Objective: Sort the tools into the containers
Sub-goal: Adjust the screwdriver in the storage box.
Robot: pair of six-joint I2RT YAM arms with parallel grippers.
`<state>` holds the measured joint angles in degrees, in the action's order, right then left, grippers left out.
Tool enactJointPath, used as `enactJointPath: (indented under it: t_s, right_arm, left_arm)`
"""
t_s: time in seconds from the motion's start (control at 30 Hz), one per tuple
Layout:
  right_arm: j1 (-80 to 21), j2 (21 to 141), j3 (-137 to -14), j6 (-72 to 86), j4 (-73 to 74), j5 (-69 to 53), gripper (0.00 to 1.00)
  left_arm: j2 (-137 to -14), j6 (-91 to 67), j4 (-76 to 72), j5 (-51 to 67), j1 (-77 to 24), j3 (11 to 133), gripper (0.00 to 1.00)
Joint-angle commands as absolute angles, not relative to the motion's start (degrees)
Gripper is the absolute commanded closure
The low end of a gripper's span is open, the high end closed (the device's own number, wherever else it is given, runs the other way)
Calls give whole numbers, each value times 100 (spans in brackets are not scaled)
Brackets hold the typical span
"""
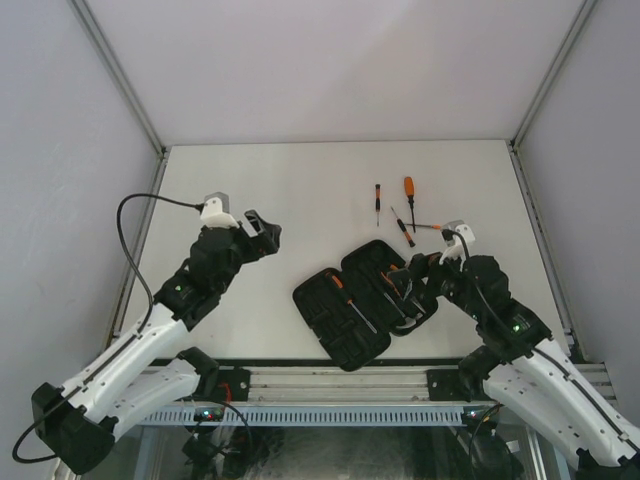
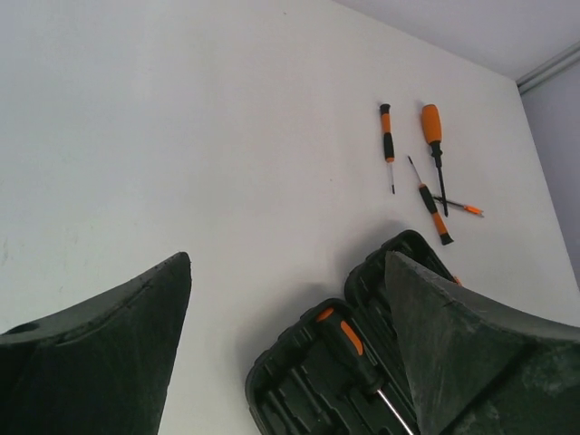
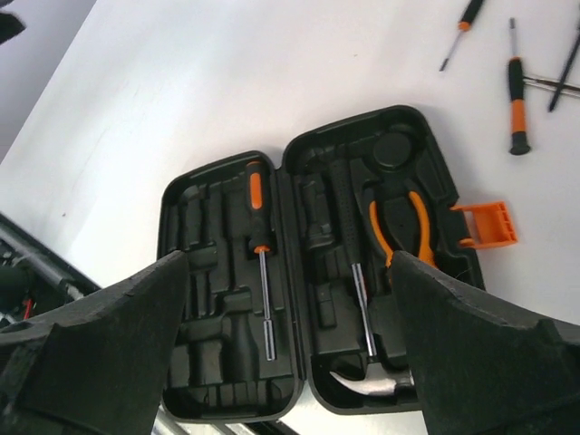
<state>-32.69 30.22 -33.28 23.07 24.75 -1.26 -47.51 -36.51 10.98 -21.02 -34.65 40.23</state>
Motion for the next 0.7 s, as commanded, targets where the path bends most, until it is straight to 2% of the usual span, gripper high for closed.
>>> enactJointPath:
  t_s: [0.0, 0.17, 0.23, 0.33, 0.53, 0.67]
  right_arm:
    - [-3244, 3204, -3408, 2149, 2083, -798, 17]
    - [-3255, 3757, -3407, 2242, 2145, -1158, 59]
    - [-3302, 3949, -3409, 2240, 2188, -1299, 73]
    - [-3468, 4080, -3409, 2217, 2232, -1161, 100]
    - [-3745, 4207, -3407, 2305, 2253, -902, 100]
    - [-4186, 4630, -3451, 2459, 2370, -375, 100]
  left_arm:
    - [-4835, -3625, 678, -1161, -3098, 3920, 24]
    - [-5186, -3815, 659, -562, -2863, 3921, 86]
    - [-5293, -3820, 577, -352, -2832, 3902, 99]
    - [-5294, -3821, 397, -272, -2821, 3782, 100]
    - [-5247, -4025, 196, -273, -2821, 3623, 100]
    - [-5613, -4190, 598, -252, -2849, 3867, 100]
